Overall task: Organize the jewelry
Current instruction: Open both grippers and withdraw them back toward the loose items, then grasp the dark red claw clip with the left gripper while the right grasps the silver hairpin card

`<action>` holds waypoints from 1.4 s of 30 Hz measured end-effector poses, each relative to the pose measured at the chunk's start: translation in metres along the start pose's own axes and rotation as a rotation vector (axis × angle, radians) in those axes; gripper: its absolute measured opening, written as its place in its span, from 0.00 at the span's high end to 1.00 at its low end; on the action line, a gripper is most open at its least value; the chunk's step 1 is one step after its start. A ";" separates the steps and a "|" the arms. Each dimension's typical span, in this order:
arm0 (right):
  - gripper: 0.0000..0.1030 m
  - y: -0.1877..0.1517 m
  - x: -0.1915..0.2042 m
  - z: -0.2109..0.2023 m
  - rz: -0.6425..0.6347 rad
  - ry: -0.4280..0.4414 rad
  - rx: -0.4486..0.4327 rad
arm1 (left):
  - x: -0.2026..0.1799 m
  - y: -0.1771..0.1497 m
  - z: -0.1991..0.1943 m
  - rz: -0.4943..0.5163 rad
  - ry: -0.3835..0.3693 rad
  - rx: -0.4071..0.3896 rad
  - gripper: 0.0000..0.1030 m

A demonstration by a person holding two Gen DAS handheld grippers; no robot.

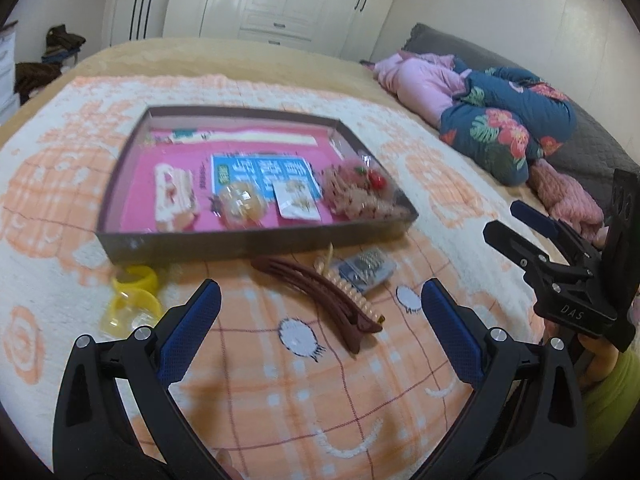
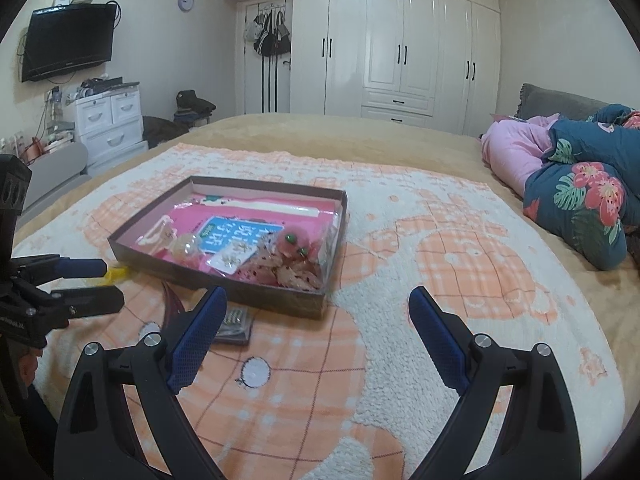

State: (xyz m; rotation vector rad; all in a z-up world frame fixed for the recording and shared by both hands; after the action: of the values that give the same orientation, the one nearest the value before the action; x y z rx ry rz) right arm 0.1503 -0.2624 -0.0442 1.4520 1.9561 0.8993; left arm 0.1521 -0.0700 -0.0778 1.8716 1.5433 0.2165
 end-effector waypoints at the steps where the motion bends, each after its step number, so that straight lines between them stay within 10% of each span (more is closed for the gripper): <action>1: 0.13 -0.002 -0.001 0.002 -0.001 -0.002 0.005 | 0.000 -0.001 0.004 -0.009 -0.010 0.013 0.11; 28: 0.13 -0.020 0.025 0.063 -0.010 0.142 0.171 | 0.029 0.002 0.053 -0.146 -0.100 0.143 0.81; 35: 0.14 -0.015 0.049 0.086 -0.013 0.219 0.230 | 0.042 -0.005 0.042 -0.166 -0.130 0.142 0.82; 42: 0.41 -0.014 0.057 0.103 0.000 0.264 0.294 | 0.045 -0.009 0.044 -0.194 -0.159 0.148 0.82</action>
State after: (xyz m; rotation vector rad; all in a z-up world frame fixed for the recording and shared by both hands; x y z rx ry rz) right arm 0.2032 -0.1900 -0.1215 1.5564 2.3647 0.8670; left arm 0.1809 -0.0455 -0.1294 1.7870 1.6540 -0.1351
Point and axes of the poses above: each gripper's, at about its wrist camera, not at the fingertips, and z roughly the way its jaws point, x to its left, y to its top, the point moved 4 cm from there along z, roughly the way its jaws point, and after that the axes turned 8 degrees about x, right-handed, at the moved point
